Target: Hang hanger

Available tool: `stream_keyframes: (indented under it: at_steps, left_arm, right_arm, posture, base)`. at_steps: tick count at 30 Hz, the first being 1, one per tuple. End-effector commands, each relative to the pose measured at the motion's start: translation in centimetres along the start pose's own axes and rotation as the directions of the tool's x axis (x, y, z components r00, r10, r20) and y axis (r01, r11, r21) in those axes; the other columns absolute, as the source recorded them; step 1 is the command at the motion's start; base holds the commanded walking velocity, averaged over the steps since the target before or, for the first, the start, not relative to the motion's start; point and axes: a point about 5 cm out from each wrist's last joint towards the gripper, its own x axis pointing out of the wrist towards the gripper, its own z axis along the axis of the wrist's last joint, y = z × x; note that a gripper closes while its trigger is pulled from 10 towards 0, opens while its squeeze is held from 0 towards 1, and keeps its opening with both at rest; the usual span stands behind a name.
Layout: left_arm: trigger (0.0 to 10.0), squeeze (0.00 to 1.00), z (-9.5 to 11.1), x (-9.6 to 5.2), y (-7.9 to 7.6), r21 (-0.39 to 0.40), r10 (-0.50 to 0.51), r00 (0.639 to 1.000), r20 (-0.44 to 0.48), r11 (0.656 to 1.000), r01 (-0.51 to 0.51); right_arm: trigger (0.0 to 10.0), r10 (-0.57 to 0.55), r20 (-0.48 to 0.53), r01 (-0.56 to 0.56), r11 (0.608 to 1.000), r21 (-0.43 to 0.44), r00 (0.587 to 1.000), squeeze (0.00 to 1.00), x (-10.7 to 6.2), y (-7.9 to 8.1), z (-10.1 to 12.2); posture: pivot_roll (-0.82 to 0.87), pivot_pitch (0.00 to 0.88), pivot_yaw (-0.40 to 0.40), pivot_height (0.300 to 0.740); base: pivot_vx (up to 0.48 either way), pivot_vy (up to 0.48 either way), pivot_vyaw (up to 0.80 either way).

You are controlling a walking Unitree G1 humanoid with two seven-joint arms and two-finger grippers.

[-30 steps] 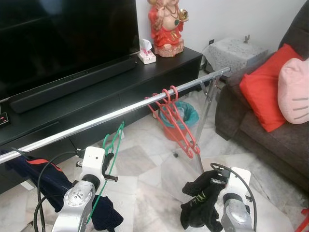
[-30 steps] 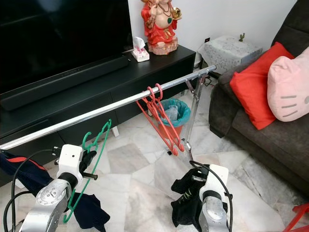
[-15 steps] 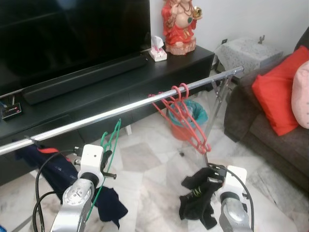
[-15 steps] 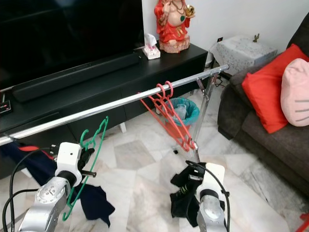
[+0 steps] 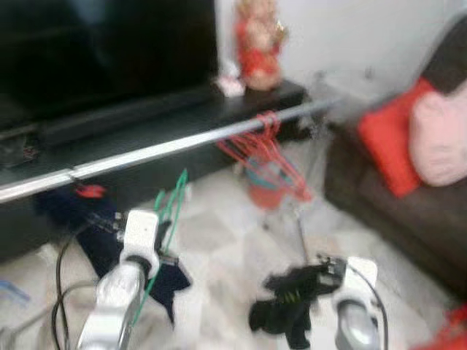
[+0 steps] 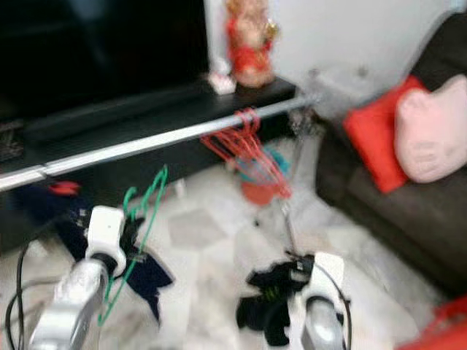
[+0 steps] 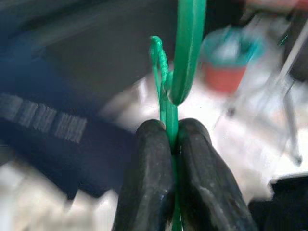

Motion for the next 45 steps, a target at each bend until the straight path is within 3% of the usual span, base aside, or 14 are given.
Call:
stream_keyframes:
  at_steps: [1, 18, 41, 45]
  left_arm:
    - [10.0, 0.0, 1.32, 0.6, 0.41, 0.017, 0.01, 0.999, 0.039, 1.0, -0.011]
    - [10.0, 0.0, 1.33, 0.56, 0.49, 0.02, 0.012, 0.999, 0.039, 1.0, -0.013]
    - [10.0, 0.0, 1.18, 0.41, 0.65, 0.016, 0.015, 0.999, 0.037, 1.0, -0.015]
    - [10.0, 0.0, 1.1, 0.36, 0.62, 0.016, 0.015, 0.999, 0.035, 1.0, -0.015]
  right_arm:
    - [10.0, 0.021, 0.035, -0.021, 1.0, -0.004, 0.999, 0.0, 0.14, 0.64, 0.73]
    - [10.0, 0.027, 0.03, -0.027, 1.0, -0.004, 0.999, 0.0, 0.09, 0.78, 0.65]
    - [10.0, -0.013, 0.044, 0.011, 0.999, 0.042, 0.999, 0.0, 0.61, -0.05, 1.46]
    - [10.0, -0.015, 0.041, 0.013, 0.999, 0.045, 0.999, 0.0, 0.62, -0.12, 1.42]
  posture:
    - [-0.07, 0.0, 0.017, 0.74]
    - [-0.06, 0.0, 0.019, 0.74]
    - [-0.06, 0.0, 0.016, 0.74]
    - [-0.06, 0.0, 0.016, 0.74]
  base:
    - [-0.3, -0.24, 0.8]
    - [-0.29, -0.218, 0.78]
    - [-0.286, -0.248, 0.0]
    - [-0.286, -0.247, -0.73]
